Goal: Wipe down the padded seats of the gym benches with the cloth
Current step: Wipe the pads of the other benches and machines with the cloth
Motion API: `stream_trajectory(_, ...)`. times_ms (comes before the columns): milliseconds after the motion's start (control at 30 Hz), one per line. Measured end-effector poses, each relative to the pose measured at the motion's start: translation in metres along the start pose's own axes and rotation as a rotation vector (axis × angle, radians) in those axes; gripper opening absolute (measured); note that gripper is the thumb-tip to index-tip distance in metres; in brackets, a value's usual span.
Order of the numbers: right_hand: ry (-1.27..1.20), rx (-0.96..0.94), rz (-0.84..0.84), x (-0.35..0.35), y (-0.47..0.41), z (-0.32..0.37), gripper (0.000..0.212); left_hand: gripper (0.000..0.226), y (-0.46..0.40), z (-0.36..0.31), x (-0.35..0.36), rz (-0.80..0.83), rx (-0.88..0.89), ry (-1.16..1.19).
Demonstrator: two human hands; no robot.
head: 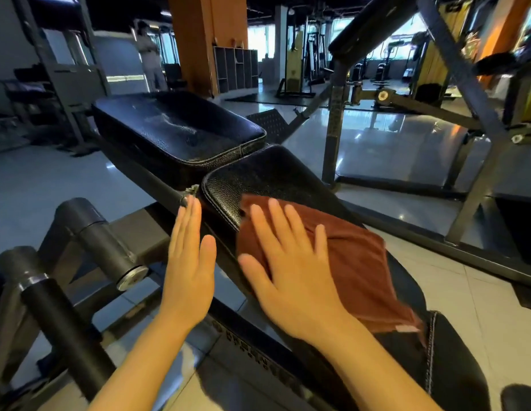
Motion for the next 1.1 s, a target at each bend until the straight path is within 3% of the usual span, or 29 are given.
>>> stream_trajectory(100, -0.051, -0.063, -0.015, -0.004, -0.062, 0.035, 0.058, 0.051, 0.000, 0.004, -0.004, 0.021, 0.016, 0.079)
stream_trajectory(233, -0.092, -0.003, -0.011, -0.013, -0.105, 0.016, 0.058, 0.050, 0.000, 0.004, -0.007, 0.038, 0.029, 0.081)
stream_trajectory(500, -0.045, 0.469, -0.033, -0.018, -0.046, -0.094, 0.059, 0.056, 0.003, 0.003, 0.004, 0.119, -0.003, 0.038)
stream_trajectory(633, -0.036, 0.281, 0.023, -0.004, -0.022, -0.032, 0.058, 0.058, 0.003, 0.002, 0.007, 0.113, -0.008, 0.078)
stream_trajectory(767, -0.031, 0.063, -0.012, -0.004, -0.058, 0.026, 0.060, 0.062, 0.003, 0.006, 0.004, 0.106, -0.021, 0.138)
stream_trajectory(933, -0.078, 0.181, -0.018, -0.022, -0.130, -0.022, 0.064, 0.054, 0.004, 0.007, -0.001, 0.116, -0.006, 0.176)
stream_trajectory(1100, -0.085, 0.349, -0.055, -0.029, -0.138, -0.061, 0.065, 0.052, 0.003, 0.007, -0.001, 0.107, -0.018, 0.213)
Point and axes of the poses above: each hand's wrist, its own y-axis away from the middle knuckle, its own x-axis out of the palm, z = x × y, the point moved 9 cm from there along -y, towards the middle knuckle
